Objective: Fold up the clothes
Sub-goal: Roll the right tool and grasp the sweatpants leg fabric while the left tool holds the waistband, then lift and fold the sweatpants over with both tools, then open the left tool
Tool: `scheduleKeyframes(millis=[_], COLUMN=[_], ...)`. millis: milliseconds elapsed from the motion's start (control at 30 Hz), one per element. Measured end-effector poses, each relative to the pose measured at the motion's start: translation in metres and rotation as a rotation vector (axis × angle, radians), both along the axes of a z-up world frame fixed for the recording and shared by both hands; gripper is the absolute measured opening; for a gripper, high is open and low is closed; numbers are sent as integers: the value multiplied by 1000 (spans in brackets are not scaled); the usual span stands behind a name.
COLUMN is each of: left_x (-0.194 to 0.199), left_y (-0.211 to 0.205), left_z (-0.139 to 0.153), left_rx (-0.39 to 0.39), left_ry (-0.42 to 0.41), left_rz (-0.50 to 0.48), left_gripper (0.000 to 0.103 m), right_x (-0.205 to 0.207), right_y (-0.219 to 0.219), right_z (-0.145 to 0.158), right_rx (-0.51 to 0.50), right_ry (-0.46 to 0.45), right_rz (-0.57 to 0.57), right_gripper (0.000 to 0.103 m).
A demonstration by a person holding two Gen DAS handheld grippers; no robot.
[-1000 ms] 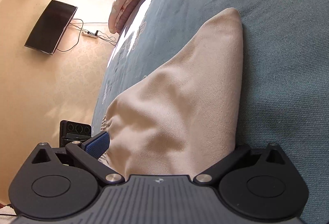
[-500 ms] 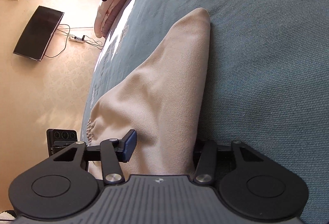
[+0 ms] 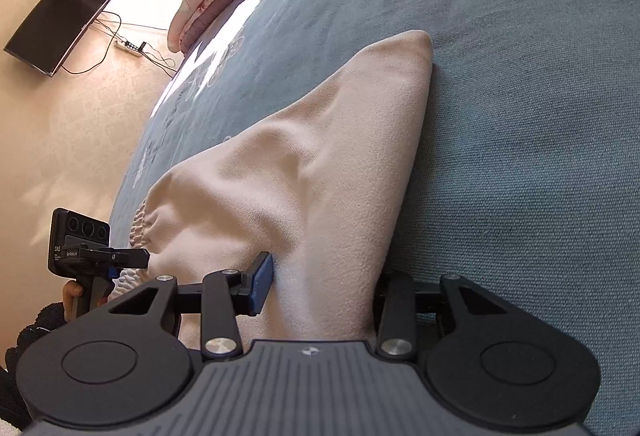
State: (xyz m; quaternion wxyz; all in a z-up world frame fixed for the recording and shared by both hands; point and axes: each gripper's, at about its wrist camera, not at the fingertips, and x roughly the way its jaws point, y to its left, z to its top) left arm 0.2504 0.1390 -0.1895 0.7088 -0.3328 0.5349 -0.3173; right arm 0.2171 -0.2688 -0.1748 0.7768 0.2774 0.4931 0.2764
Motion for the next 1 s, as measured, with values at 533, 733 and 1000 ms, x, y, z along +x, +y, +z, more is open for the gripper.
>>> scheduleKeyframes(millis=[533, 733, 1000], left_x=[-10, -26, -20], left_y=[-48, -55, -113], left_z=[41, 67, 107], left_rx=[334, 440, 492], left_ry=[-107, -196, -349], left_rz=[27, 14, -71], left_gripper=[68, 60, 52], right_x=[-12, -29, -73], right_y=[12, 19, 5], right_z=[7, 27, 64], right_rx=[-41, -89, -124], right_ry=[-34, -94, -205], right_rz=[-120, -147, -190], right_gripper=[39, 26, 23])
